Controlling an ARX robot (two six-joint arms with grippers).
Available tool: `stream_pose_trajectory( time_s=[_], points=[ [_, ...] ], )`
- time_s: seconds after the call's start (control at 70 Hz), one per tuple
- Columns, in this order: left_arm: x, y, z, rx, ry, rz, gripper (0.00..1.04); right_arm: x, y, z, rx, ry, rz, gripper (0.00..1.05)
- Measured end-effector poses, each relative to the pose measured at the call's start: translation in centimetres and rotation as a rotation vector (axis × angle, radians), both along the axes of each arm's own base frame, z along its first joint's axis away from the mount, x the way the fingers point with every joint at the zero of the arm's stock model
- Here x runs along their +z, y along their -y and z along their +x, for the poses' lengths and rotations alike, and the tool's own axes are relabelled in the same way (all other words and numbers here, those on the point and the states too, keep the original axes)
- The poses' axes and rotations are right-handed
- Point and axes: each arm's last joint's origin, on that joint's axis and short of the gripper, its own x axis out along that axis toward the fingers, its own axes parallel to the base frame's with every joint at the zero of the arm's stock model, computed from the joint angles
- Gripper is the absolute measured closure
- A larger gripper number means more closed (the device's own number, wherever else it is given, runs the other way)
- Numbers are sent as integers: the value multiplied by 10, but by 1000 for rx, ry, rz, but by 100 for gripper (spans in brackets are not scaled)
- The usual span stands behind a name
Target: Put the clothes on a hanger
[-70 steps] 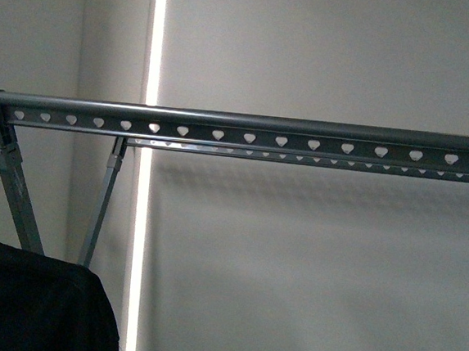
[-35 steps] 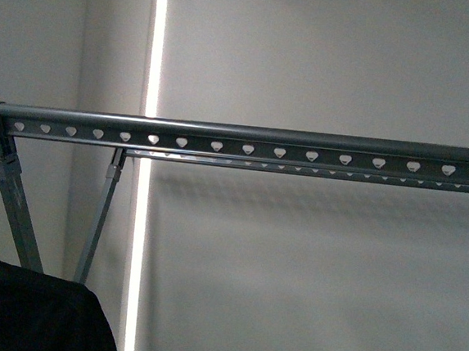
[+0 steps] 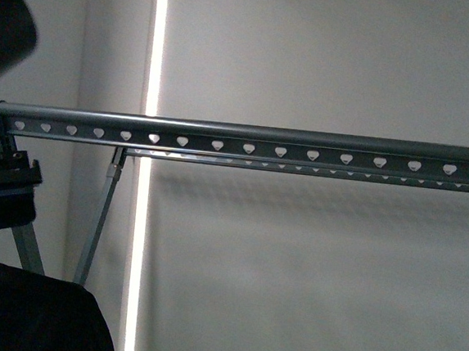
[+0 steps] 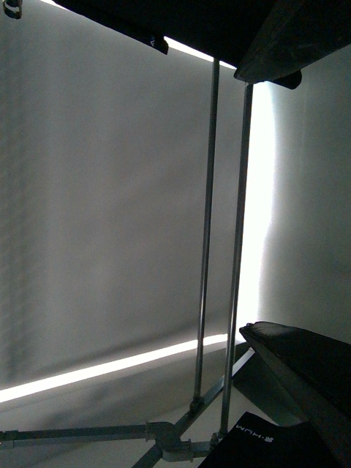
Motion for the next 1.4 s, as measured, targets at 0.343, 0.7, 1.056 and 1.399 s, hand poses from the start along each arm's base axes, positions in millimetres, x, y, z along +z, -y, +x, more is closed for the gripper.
stream_pose_trajectory(
  time_s=[0.343,0.7,1.056,1.399],
  points=[
    [3,50,34,244,-20,-128,7,0,0,0,0,0,0,7],
    [-5,58,74,311,-23,-214,7,0,0,0,0,0,0,7],
    [-33,43,82,392,-72,-238,7,0,0,0,0,0,0,7],
    [-65,23,81,413,-146,-266,41,0,0,0,-1,0,0,7]
  ],
)
